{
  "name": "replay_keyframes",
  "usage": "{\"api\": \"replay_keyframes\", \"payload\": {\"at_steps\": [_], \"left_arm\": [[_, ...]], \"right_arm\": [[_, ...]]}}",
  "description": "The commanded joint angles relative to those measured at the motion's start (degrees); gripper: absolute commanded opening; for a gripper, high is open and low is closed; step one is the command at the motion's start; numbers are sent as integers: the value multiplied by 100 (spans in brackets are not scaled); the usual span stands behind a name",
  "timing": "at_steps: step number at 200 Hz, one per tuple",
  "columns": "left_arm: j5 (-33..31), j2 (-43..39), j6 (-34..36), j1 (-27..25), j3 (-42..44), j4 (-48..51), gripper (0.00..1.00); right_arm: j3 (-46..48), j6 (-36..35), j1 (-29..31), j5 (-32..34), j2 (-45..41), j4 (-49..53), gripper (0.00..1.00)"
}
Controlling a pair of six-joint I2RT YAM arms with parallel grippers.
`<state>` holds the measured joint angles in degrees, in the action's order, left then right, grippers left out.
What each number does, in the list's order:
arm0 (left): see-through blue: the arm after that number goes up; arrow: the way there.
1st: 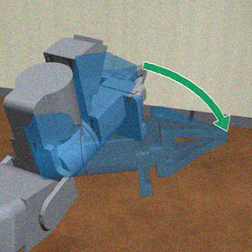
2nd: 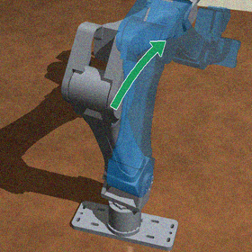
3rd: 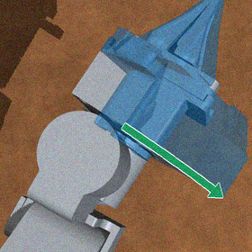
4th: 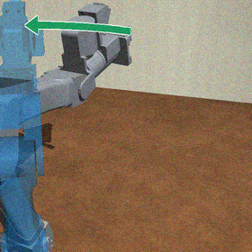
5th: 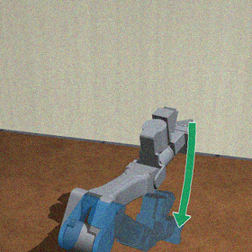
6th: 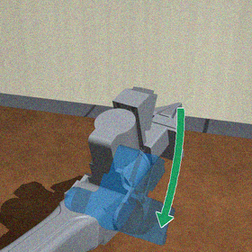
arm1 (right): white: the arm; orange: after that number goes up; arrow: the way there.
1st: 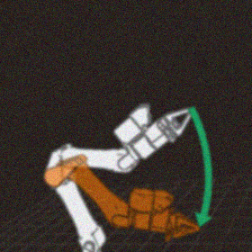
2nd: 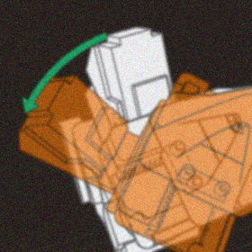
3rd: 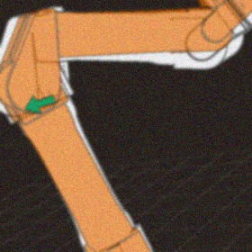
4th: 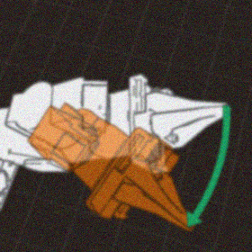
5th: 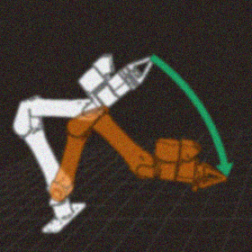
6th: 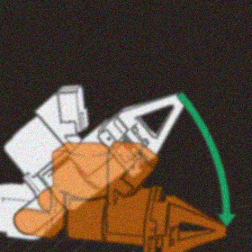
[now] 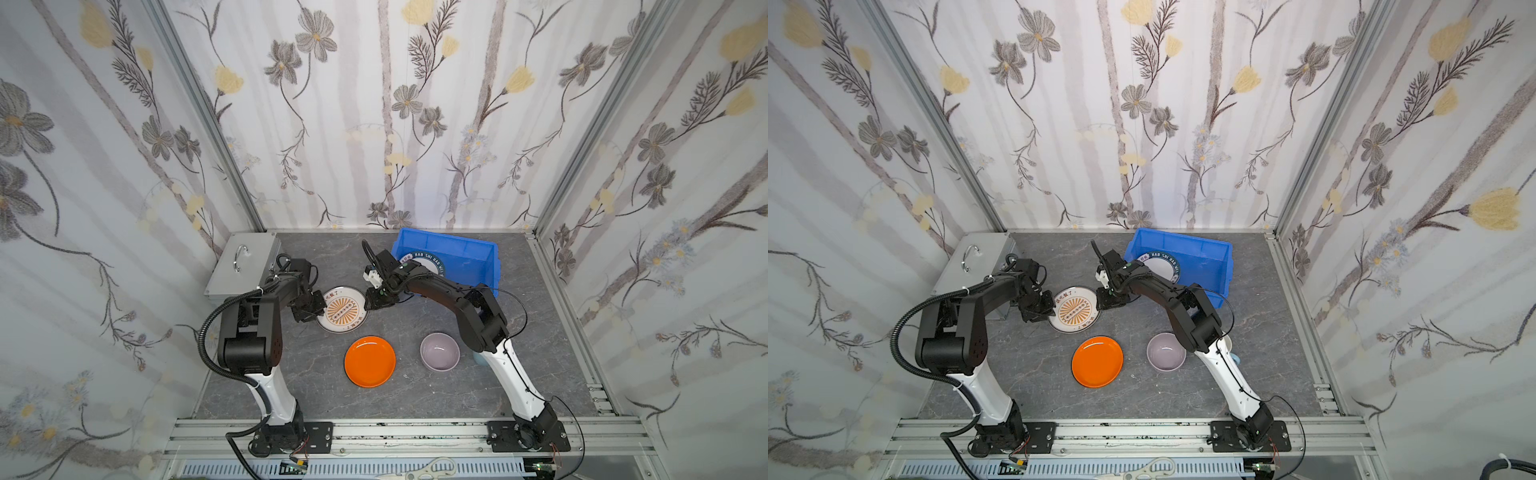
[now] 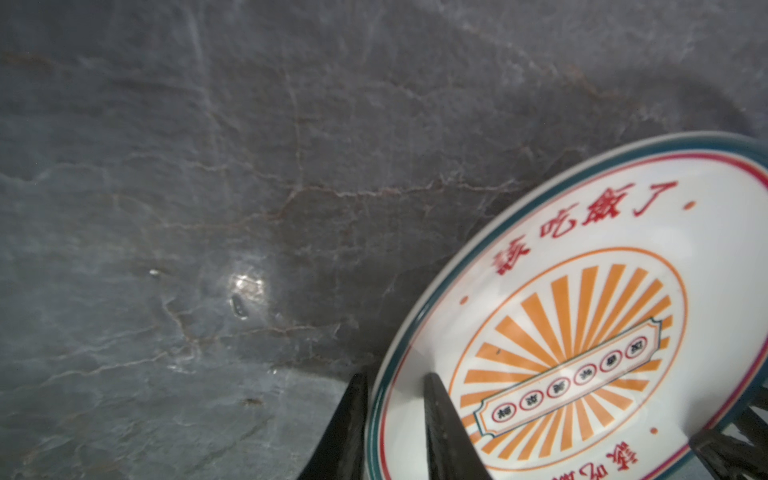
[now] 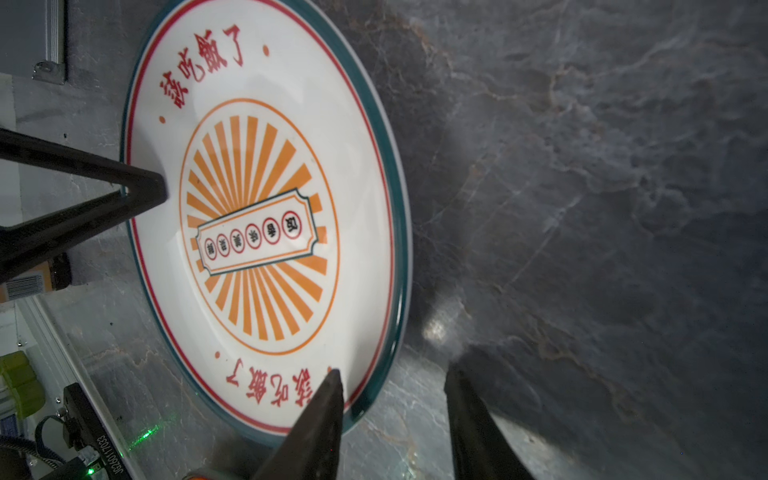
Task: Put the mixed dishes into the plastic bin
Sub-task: 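Push the sunburst plate edge with left while right grips and tilts it up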
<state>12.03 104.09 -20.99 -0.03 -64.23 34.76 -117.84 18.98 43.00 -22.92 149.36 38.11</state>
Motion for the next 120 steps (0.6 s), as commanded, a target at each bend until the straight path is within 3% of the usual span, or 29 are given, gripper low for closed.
{"api": "replay_keyframes", "payload": {"at_steps": [1,78,103,120], "left_arm": [[-10,50,25,3,-3,9,23],[291,19,25,-13,49,-48,16],[379,-33,17,-58,127,-101,16],[414,-56,9,-92,177,-114,16]], "right_arm": [[-54,-14,-2,-221,62,-210,42],[-180,7,-19,-481,214,-396,40],[-182,109,-30,-510,295,-457,36],[-180,140,-35,-480,328,-467,27]]}}
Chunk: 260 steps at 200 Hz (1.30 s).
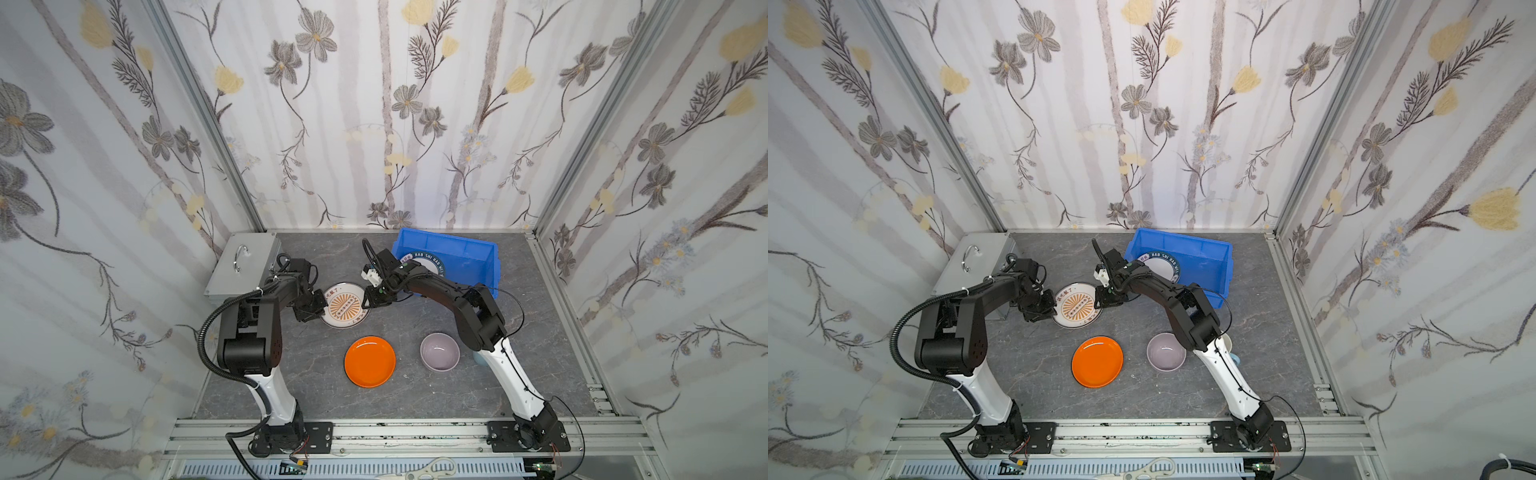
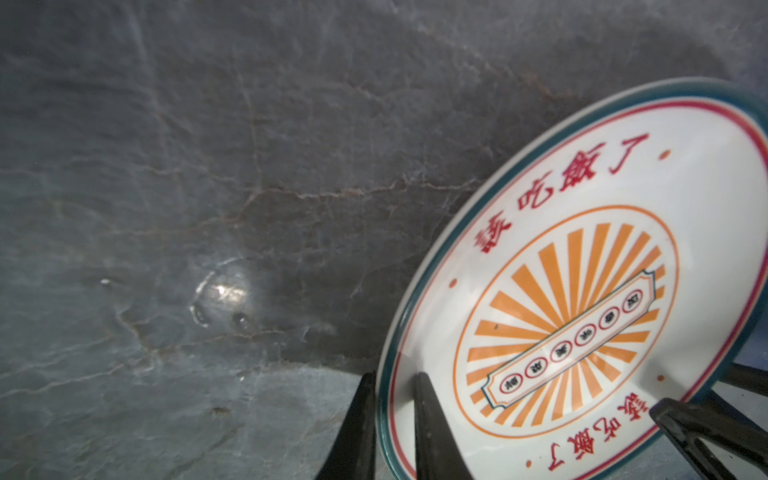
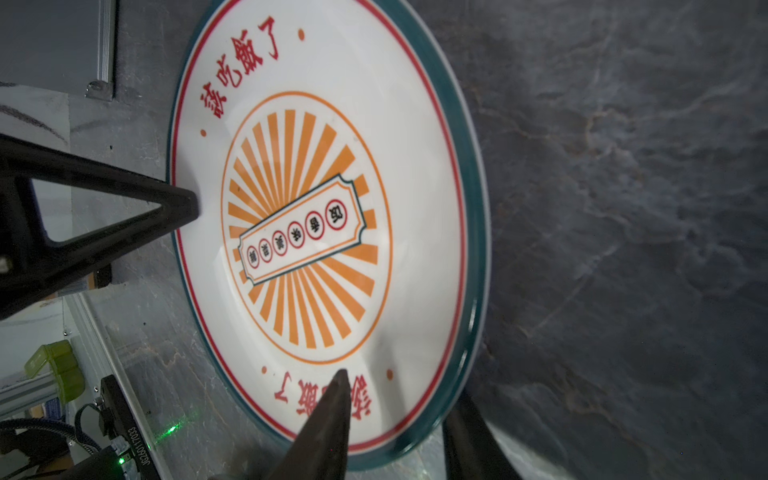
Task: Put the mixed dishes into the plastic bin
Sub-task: 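Push the sunburst plate edge with left while right grips and tilts it up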
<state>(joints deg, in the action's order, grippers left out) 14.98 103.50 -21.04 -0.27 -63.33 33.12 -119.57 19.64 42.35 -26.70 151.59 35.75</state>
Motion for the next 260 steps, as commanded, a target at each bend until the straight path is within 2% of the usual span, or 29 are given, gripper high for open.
{"api": "replay_keyframes", "payload": {"at_steps": [1,16,46,59,67,77,90,103,106,260], "left_arm": [[110,-1,17,-73,90,47,16],[109,-5,12,-100,110,63,16],[114,-88,3,-131,137,63,17],[134,-145,25,-140,138,66,24],[153,-184,38,-140,137,83,35],[130,-256,47,-139,137,89,59],[187,-355,85,-140,156,69,75],[172,-446,82,-139,150,87,98],[165,-465,82,-138,154,82,100],[-535,-2166,9,-122,162,667,100]], "right_arm": [[-6,75,29,-96,106,-228,27],[-12,101,27,-16,106,-219,18],[5,85,13,85,73,-165,12],[23,68,2,77,28,-141,9],[34,62,6,61,8,-132,8],[46,52,-12,27,-31,-121,7],[69,57,-25,-26,-66,-123,6],[89,52,-32,-79,-109,-122,5],[98,51,-38,-95,-112,-127,5],[263,145,-207,-637,-621,-136,4]]}}
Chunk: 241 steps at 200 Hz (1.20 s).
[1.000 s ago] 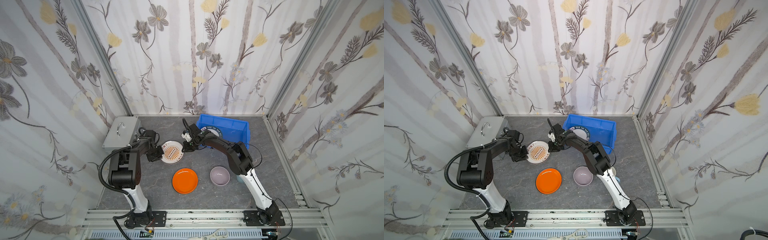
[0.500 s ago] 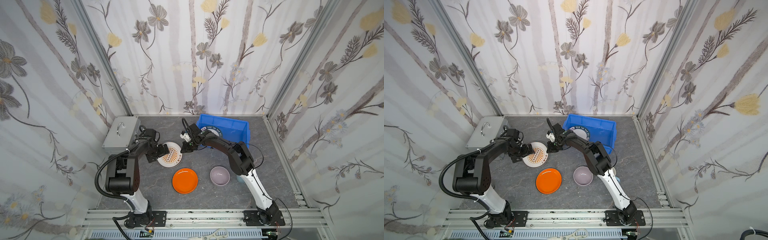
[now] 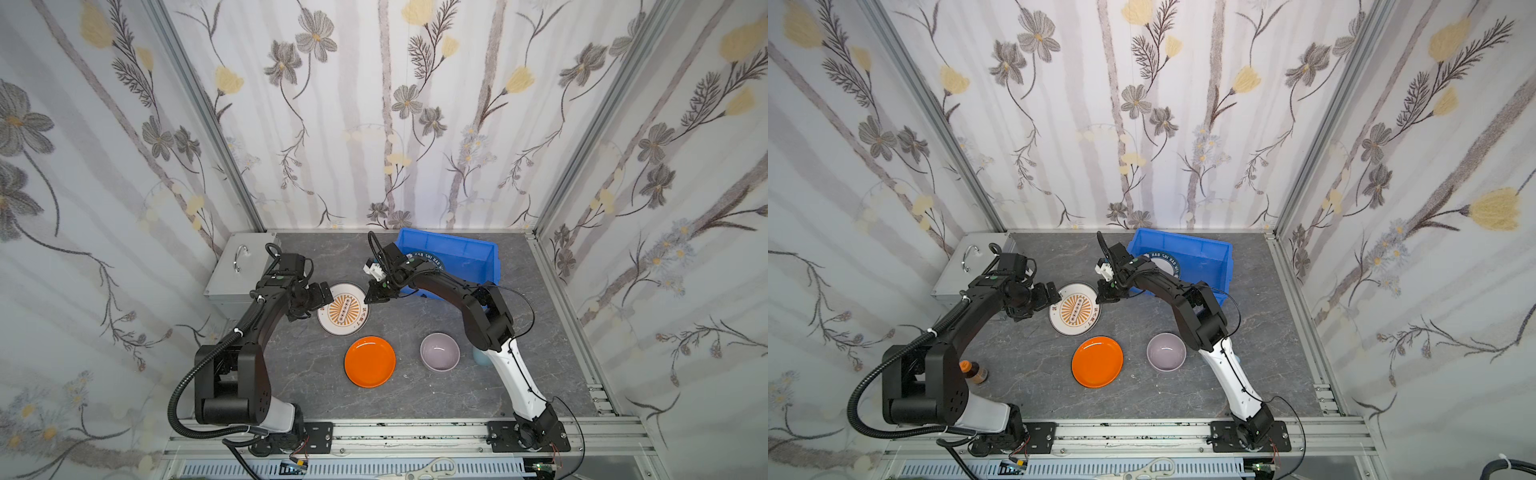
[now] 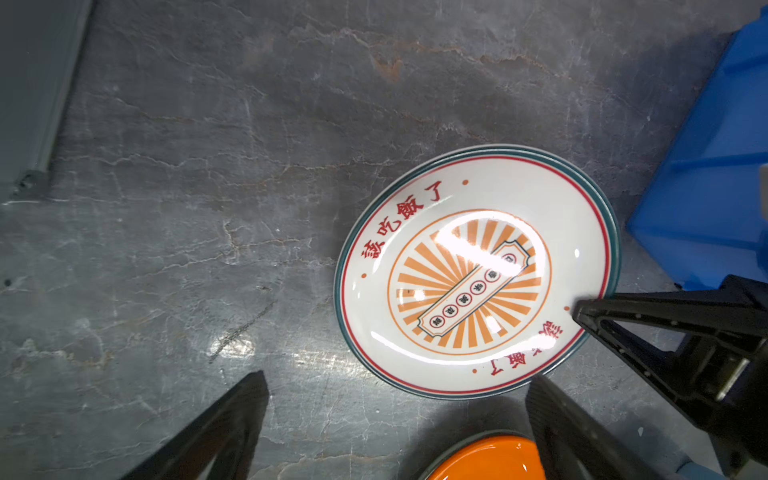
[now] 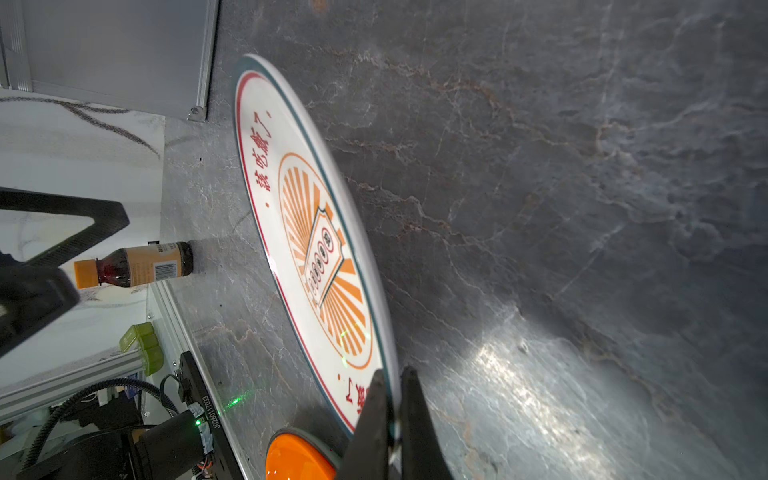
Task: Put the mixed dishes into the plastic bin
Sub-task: 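Push the sunburst plate edge with left while right grips and tilts it up, then lift the sunburst plate with the right gripper and carry it into the bin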
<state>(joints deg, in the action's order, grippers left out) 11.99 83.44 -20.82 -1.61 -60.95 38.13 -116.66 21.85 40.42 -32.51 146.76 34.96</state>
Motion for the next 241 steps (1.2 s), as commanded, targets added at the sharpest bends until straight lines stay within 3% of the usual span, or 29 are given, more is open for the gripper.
{"api": "replay_keyframes", "payload": {"at_steps": [1,123,185,241], "left_arm": [[-238,-165,-16,11,-80,172,100],[-362,-405,-28,29,-231,294,100],[-605,-718,77,99,-346,305,100],[-635,-821,69,134,-381,196,100]], "right_arm": [[-30,-80,-16,-59,-143,-54,4],[-156,201,-210,-746,-349,-290,3],[-283,320,-331,-731,-636,-323,3],[-279,172,-874,-526,-1084,-128,3]]}}
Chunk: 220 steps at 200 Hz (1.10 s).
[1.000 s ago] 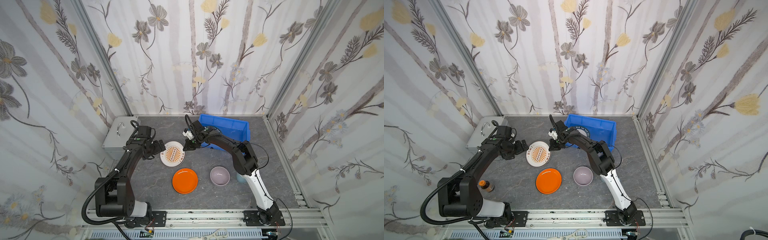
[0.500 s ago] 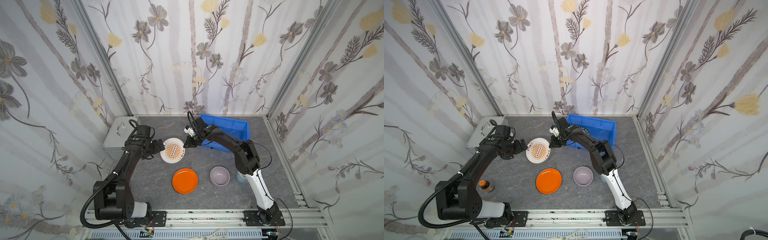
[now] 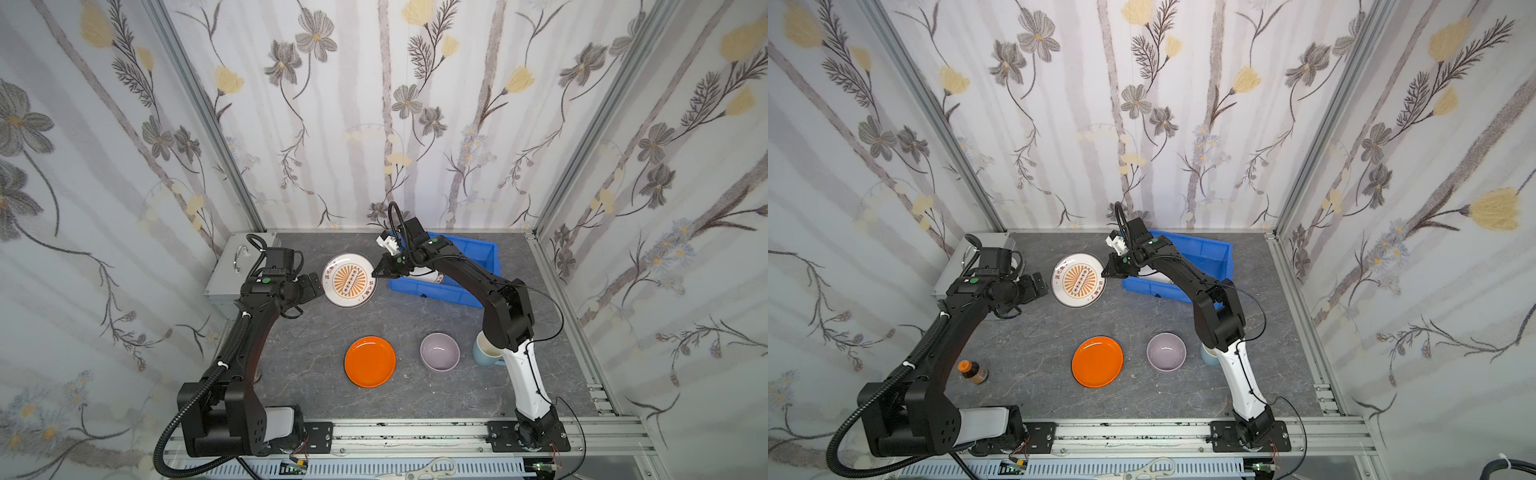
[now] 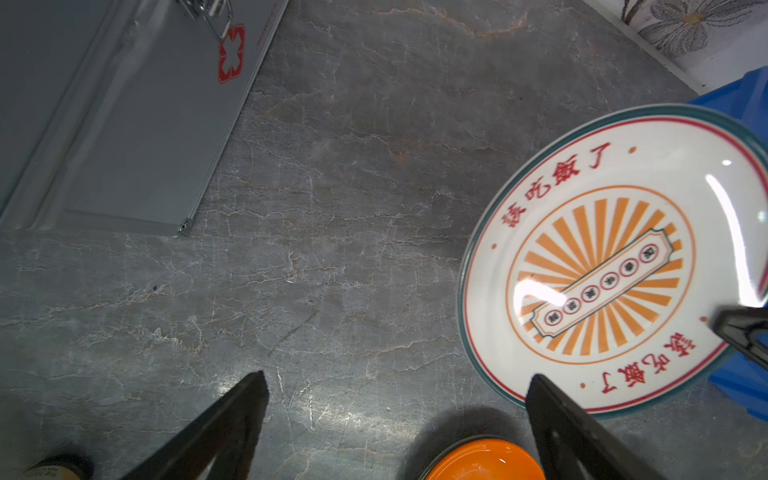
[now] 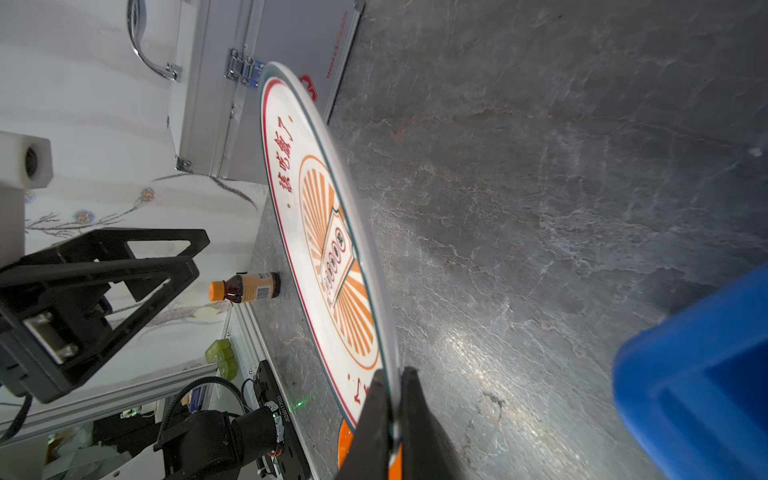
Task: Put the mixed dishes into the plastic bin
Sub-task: 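Lift the sunburst plate with the right gripper and carry it into the bin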
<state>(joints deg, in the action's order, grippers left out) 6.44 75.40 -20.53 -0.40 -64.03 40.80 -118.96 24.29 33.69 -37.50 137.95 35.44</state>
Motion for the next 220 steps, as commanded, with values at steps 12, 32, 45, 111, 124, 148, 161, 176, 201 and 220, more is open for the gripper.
{"api": "replay_keyframes", "payload": {"at_steps": [12,32,45,111,124,148,161,176,201,220], "left_arm": [[-71,-10,24,14,-92,-87,100],[-58,-5,-12,14,-100,-131,100],[-44,-1,-60,14,-84,-172,100],[22,106,-183,-107,-118,-291,100],[24,131,-218,-197,-126,-340,100],[1,244,-253,-421,-224,-384,100],[-30,340,-266,-570,-308,-406,100],[-94,463,-257,-761,-418,-406,100],[-175,681,-258,-1045,-636,-407,100],[-218,881,-258,-1214,-858,-370,100]], "right_arm": [[-51,-115,-348,-4,-285,-145,3],[-48,-188,-563,45,-426,-82,3],[-23,-236,-706,68,-502,-41,2],[475,-478,-1532,225,-878,-34,3],[555,-525,-1686,243,-939,-30,3],[704,-566,-1928,270,-994,-58,2],[805,-582,-2034,271,-1009,-94,2],[925,-583,-2133,271,-1028,-146,2],[1039,-593,-2259,271,-1012,-188,2],[1152,-584,-2345,304,-998,-248,2]]}}
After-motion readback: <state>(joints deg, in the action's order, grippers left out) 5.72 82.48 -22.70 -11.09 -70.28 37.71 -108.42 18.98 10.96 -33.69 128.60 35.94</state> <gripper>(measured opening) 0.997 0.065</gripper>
